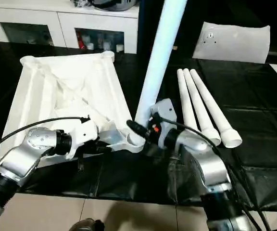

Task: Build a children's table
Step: Insert table leg to table base

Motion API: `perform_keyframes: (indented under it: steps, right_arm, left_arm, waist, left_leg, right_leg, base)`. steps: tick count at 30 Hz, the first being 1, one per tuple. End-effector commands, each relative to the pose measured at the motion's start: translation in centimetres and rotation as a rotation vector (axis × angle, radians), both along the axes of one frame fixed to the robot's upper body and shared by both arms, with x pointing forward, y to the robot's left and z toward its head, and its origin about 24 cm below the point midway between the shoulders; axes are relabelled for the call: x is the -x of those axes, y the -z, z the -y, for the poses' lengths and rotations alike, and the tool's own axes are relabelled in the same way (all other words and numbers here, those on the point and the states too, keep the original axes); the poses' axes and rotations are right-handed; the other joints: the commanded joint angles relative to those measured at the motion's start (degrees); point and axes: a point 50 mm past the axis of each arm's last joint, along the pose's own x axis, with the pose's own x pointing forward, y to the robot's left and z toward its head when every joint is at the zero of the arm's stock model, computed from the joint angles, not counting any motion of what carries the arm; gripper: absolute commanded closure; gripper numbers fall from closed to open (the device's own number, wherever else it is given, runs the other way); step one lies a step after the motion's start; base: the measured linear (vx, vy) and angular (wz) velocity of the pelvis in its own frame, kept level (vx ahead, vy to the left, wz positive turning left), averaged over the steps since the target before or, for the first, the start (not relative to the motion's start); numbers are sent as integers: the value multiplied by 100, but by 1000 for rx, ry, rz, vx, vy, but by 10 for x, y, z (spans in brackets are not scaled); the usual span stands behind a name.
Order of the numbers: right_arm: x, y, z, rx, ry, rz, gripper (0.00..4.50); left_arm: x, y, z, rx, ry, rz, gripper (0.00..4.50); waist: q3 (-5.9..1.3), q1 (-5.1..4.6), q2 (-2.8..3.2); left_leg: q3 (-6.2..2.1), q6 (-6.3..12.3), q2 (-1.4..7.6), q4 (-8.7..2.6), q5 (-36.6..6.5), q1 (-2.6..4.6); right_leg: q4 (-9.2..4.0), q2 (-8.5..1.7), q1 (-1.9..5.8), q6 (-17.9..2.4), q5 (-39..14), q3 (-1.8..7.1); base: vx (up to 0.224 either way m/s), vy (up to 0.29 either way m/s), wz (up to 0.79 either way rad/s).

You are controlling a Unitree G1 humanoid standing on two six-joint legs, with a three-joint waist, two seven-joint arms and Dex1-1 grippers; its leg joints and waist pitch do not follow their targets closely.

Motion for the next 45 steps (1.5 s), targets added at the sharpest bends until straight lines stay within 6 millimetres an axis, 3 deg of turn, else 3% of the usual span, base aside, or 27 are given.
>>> perform_keyframes:
  steps: [1,2,4,7,17,28,31,33,35,36,37,41,45]
  right_arm:
    - [-2,-1,-1,-20,-19,6,257]
    - [-2,-1,-3,-31,-27,-2,257]
    - [-1,0,-4,-39,-43,-6,257]
    - [0,2,-7,-41,-72,-12,257]
    - [2,5,-3,-9,-114,-30,257]
    - [0,10,5,42,-113,-56,257]
    - [-1,14,1,45,-121,-73,258]
    - [-2,16,-1,50,-129,-80,258]
    - [-3,17,-4,59,-143,-92,258]
    - [-4,19,-6,69,-156,-97,258]
    - [-5,20,-8,77,-164,-104,258]
    - [-8,22,-11,93,-185,-130,258]
    - [-10,23,-8,84,-188,-148,259]
  left_arm:
    - [1,-3,1,11,56,25,450]
    - [1,-5,2,39,80,25,450]
    - [1,-9,6,97,117,20,450]
    - [2,-10,9,155,181,14,450]
    - [-14,-1,-5,83,55,-19,450]
    - [-14,1,-8,81,94,-89,450]
    - [-14,0,-6,83,112,-111,450]
    - [-14,0,-5,80,122,-121,450]
    - [-14,0,-4,76,127,-123,450]
    - [-15,0,-3,70,129,-123,450]
    - [-15,0,-2,63,136,-125,450]
    - [-15,-1,-2,38,156,-135,450]
    - [-17,-2,-2,34,144,-124,450]
  waist:
    - [-383,-10,-63]
    - [-383,6,-43]
    - [-382,5,-77]
    - [-380,36,-59]
    - [-335,91,-70]
    - [-367,92,-75]
    - [-365,91,-2]
    - [-357,73,-23]
    - [-352,70,-2]
    - [-358,68,41]
    - [-357,51,12]
    - [-363,39,82]
    - [-363,26,86]
  left_leg:
    - [-93,-254,294,-405,-1504,287]
    - [-96,-225,299,-406,-1446,287]
    - [-90,-196,306,-409,-1425,293]
    - [-79,-144,307,-397,-1369,294]
    - [-104,-409,333,-449,-2016,347]
    - [-86,-260,319,-429,-1627,308]
    - [-97,-295,322,-434,-1724,318]
    - [-97,-359,320,-443,-1921,336]
    - [-108,-426,330,-454,-2056,348]
    - [-115,-450,326,-452,-2086,353]
    - [-115,-475,327,-462,-2115,349]
    - [-131,-555,329,-466,-2278,368]
    - [-126,-594,324,-473,-2366,373]
  right_leg:
    - [-477,-427,32,-1185,-397,145]
    - [-464,-435,33,-1174,-408,146]
    - [-464,-431,28,-1171,-397,142]
    - [-470,-453,21,-1184,-458,148]
    - [-548,-510,-44,-1031,-1517,170]
    - [-510,-498,-8,-1139,-929,152]
    - [-505,-493,-14,-1200,-929,147]
    - [-520,-492,-28,-1220,-1117,147]
    - [-529,-500,-36,-1210,-1227,155]
    - [-522,-503,-41,-1219,-1225,154]
    - [-524,-495,-36,-1236,-1175,152]
    - [-510,-498,-43,-1296,-1124,149]
    - [-512,-483,-43,-1329,-1020,146]
  base:
    - [0,0,0]
    - [0,0,0]
    - [0,0,0]
    - [0,0,0]
    - [0,0,0]
    - [0,0,0]
    - [0,0,0]
    - [0,0,0]
    - [0,0,0]
    - [0,0,0]
    - [0,0,0]
    - [0,0,0]
    - [0,0,0]
